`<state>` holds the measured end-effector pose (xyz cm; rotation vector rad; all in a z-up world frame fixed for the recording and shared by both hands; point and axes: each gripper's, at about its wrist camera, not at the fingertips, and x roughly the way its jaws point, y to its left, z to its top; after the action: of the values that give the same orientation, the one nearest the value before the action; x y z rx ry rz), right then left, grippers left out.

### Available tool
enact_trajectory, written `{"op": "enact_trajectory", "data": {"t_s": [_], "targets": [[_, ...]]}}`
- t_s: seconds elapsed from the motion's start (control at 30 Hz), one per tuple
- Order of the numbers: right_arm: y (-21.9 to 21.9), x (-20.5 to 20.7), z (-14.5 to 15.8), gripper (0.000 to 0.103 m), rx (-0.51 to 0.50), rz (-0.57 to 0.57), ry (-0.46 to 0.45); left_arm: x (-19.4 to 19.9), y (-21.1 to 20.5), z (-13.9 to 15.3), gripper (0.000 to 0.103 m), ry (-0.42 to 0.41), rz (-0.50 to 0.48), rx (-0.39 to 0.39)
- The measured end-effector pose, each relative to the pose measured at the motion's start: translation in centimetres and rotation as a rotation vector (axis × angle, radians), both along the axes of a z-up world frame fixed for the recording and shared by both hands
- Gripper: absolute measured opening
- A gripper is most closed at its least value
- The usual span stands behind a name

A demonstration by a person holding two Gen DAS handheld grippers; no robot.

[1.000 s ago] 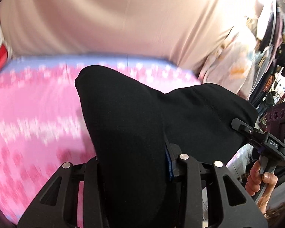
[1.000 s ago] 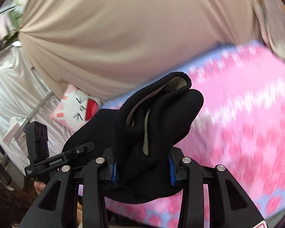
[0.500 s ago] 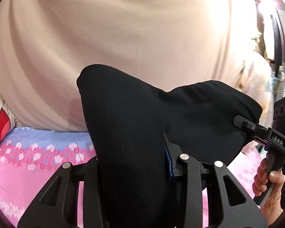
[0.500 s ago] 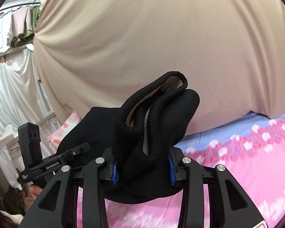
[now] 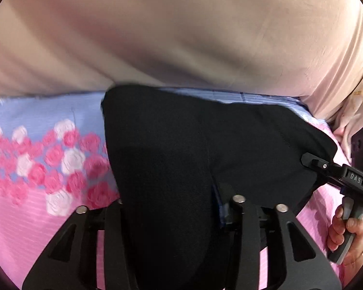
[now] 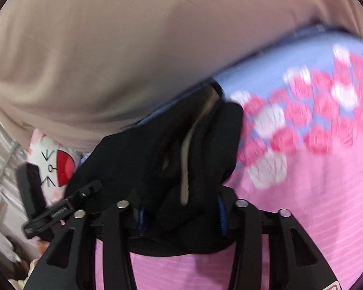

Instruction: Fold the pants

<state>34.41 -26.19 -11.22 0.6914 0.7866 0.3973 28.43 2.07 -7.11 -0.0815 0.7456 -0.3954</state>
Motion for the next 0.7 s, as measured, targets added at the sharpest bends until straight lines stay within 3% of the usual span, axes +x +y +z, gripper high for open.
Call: {"op": "enact_trajectory", "data": {"t_s": [0.03, 0.07, 0.1, 0.2, 0.27, 0.3, 0.37, 0.43, 0.5, 0.57, 0.63, 0.67, 0.7], "targets": [[-0.3, -0.1, 0.0, 0.057, 0.003, 0.005, 0.018, 0.0, 0.2, -0.2, 0.057, 0.001, 0.000, 0.006], [-0.5, -0.3, -0.2, 0.059, -0.013, 0.013, 0.049, -0.1, 0.5, -0.4, 0.074, 0.006, 0.013, 0.018], [-1.0, -0.8, -0.3, 0.062, -0.021, 0.019, 0.075, -0.2, 1.0, -0.3, 0.082, 0.007, 0.044, 0.033], [-3.1, -3.8, 1.0, 0.062, -0.018, -0.034, 0.059, -1.8, 2.9, 1.2, 0.087, -0.018, 0.070, 0.053], [-4.2, -6.6, 3.9, 0.062, -0.096, -0.119, -0.014, -3.0, 4.1, 2.2, 0.087, -0.040, 0.102, 0.106], [-4.2, -7.3, 5.0, 0.059, -0.128, -0.133, -0.044, -4.0, 4.8, 3.3, 0.087, -0.063, 0.146, 0.145], [-2.9, -8.0, 8.5, 0.041, -0.174, -0.101, -0.124, -5.1, 5.8, 5.4, 0.087, -0.098, 0.189, 0.165], [-1.0, -7.3, 10.8, 0.022, -0.200, -0.068, -0.162, -5.3, 5.5, 7.9, 0.087, -0.093, 0.198, 0.116], [2.3, -5.4, 11.8, 0.016, -0.240, 0.005, -0.174, -4.7, 3.8, 9.1, 0.095, -0.058, 0.181, 0.066], [4.4, -3.5, 10.4, 0.016, -0.299, 0.025, -0.139, -3.8, 1.8, 8.6, 0.097, -0.011, 0.153, 0.037], [4.9, -2.4, 7.5, 0.016, -0.356, 0.005, -0.068, -2.2, -0.7, 5.7, 0.097, 0.056, 0.128, 0.078], [4.3, -1.7, 4.8, 0.012, -0.393, -0.032, 0.002, -1.4, -1.6, 3.8, 0.097, 0.084, 0.130, 0.119], [3.5, -1.5, 2.7, 0.000, -0.389, -0.049, 0.030, -0.8, -2.0, 1.6, 0.097, 0.108, 0.159, 0.192]]}}
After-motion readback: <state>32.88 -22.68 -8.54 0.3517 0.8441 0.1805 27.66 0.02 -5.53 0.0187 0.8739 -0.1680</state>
